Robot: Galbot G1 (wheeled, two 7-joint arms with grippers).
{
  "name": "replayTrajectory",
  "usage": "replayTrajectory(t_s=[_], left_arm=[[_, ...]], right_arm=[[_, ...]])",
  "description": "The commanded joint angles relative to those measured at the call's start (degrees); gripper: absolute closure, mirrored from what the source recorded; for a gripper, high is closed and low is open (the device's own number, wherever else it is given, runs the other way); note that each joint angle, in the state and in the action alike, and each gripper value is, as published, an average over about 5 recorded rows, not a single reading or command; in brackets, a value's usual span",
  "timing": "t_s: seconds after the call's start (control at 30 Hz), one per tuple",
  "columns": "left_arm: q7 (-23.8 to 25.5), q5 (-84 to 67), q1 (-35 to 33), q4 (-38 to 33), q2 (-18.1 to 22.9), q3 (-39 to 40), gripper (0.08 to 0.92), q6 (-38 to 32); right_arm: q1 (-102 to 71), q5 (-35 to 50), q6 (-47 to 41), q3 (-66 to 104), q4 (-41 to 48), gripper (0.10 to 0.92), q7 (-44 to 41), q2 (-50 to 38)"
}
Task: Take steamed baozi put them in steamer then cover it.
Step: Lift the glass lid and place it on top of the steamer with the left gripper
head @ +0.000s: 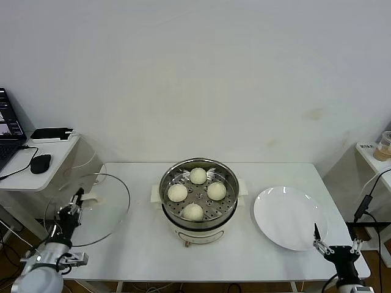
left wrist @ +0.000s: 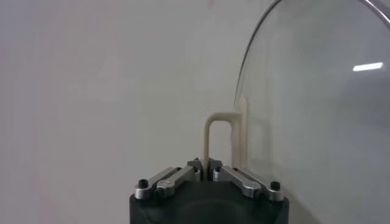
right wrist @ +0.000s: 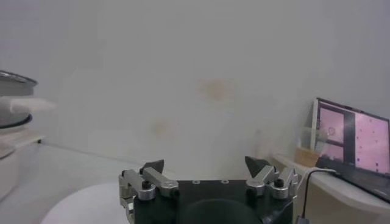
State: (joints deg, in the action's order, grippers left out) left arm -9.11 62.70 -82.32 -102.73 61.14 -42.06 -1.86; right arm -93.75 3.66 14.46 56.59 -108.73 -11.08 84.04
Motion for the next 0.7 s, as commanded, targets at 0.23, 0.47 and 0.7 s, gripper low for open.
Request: replayTrajectory(t_s=[0.23,0.47,0.7], left_arm=[[11.4,-12.75,4.18,-15.23,-11.19,11.51,0.861,14.36],[11.95,-14.26,13.95,-15.52,-13.98,24.53,0.861,22.01],[14.67,-10.73,24.0,-13.68,-8.54,35.16,0.861,29.63]], right_arm=[[-0.17,-4.58,1.12,-2.35,0.43,0.203,0.14,1.14],[0.41,-7.57,1.12,-5.59,0.73,0.203,0.52,1.82],[2.0,-9.27,0.49,-9.01,2.51,0.203,0.85,2.41]])
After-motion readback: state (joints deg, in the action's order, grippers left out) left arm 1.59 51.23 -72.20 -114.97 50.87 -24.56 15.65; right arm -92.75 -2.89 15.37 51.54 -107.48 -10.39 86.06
